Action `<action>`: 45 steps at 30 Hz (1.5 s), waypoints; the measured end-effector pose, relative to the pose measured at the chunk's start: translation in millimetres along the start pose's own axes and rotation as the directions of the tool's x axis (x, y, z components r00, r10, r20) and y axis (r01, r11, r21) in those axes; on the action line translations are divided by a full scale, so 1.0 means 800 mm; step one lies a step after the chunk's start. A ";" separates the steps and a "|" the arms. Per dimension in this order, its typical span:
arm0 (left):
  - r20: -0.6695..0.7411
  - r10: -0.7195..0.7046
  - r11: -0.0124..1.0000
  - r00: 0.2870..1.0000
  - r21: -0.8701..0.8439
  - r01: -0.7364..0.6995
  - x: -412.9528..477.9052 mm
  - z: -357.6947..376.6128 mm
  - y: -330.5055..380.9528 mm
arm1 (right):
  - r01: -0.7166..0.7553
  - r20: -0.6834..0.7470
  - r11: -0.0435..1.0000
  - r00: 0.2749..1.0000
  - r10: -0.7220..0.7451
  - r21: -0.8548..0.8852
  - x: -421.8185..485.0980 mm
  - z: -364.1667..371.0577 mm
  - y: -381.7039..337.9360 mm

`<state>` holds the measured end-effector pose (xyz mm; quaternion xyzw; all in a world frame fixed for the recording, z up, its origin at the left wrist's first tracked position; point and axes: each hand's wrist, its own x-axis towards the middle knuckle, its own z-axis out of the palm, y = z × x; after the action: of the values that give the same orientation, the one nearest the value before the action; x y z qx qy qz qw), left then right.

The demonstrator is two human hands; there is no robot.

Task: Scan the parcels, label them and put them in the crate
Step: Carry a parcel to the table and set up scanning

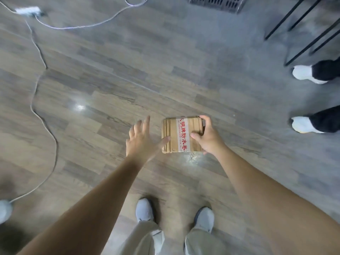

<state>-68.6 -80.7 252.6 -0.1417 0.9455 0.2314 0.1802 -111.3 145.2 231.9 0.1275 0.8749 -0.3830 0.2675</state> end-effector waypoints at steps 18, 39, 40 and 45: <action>-0.429 0.255 0.967 0.866 0.134 -0.219 -0.048 -0.569 0.125 | 0.256 -0.251 0.967 0.936 -0.247 0.003 -0.191 -0.270 -0.521; -0.596 0.203 0.976 0.777 0.183 -0.115 0.311 -0.822 0.277 | 0.452 -0.187 0.882 0.863 -0.470 -0.132 0.130 -0.468 -0.841; -0.599 0.202 0.977 0.775 0.178 -0.117 0.332 -0.833 0.279 | 0.449 -0.187 0.883 0.864 -0.468 -0.136 0.148 -0.470 -0.856; -0.616 0.230 0.972 0.753 0.182 -0.148 0.455 -0.881 0.282 | 0.444 -0.204 0.884 0.861 -0.466 -0.146 0.252 -0.472 -0.939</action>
<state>-667.4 -299.9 775.3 -0.1037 0.9724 0.1288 -0.1643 -738.9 -78.7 782.3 -0.0513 0.9224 -0.3761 0.0705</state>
